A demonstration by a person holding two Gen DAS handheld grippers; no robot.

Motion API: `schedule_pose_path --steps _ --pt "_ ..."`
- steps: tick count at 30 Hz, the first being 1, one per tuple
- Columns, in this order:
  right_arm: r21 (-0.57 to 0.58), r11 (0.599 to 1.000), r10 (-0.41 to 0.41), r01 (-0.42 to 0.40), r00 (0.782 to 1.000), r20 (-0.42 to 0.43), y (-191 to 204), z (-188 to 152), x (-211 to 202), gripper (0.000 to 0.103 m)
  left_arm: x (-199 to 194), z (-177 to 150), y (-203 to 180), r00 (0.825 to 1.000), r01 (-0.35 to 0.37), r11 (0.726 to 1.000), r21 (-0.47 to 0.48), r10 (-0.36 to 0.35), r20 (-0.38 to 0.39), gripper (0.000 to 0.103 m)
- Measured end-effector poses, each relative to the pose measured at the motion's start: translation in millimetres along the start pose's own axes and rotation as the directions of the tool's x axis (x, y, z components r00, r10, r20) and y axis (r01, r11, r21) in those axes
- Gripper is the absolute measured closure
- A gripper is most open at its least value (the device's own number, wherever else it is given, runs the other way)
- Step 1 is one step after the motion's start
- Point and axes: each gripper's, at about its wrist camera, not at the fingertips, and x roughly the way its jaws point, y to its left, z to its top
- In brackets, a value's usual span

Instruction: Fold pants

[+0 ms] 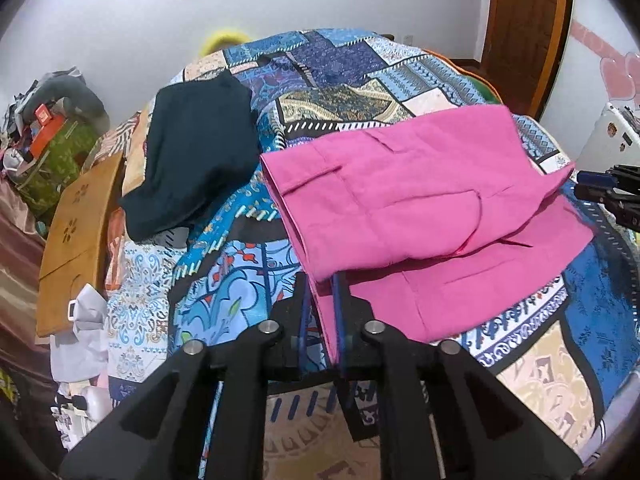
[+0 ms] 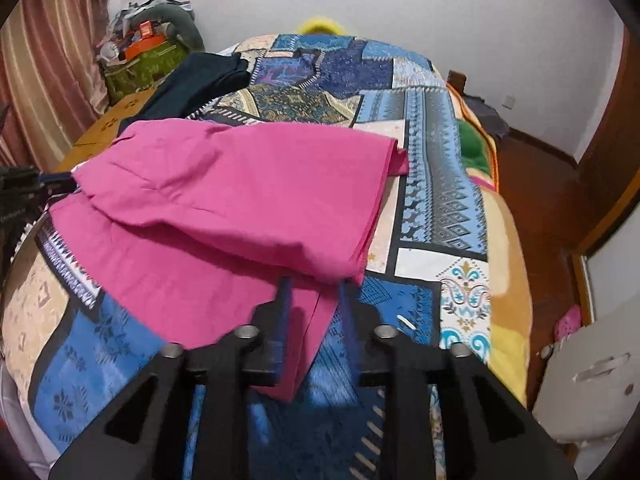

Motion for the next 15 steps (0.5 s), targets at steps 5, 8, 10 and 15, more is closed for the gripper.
schedule_pose_path --steps 5,8,10,15 --pt "-0.054 0.998 0.018 -0.014 0.997 0.072 13.9 5.0 -19.9 0.052 -21.3 11.0 0.2 0.998 -0.025 1.000 -0.003 0.025 0.058 0.035" --pt "-0.103 0.993 0.065 -0.057 0.996 0.069 29.7 13.9 -15.8 0.052 -26.9 19.4 -4.5 0.997 -0.022 1.000 0.011 0.021 0.073 0.027" --pt "-0.140 0.988 0.077 -0.069 0.996 0.049 41.0 17.4 -6.4 0.052 -26.3 25.2 -10.8 0.997 -0.008 1.000 0.024 0.006 0.078 0.022" --pt "-0.259 0.961 0.090 -0.097 0.995 -0.041 68.7 21.4 28.3 0.052 -11.2 33.7 -35.1 0.999 0.034 0.996 0.087 -0.037 0.039 0.021"
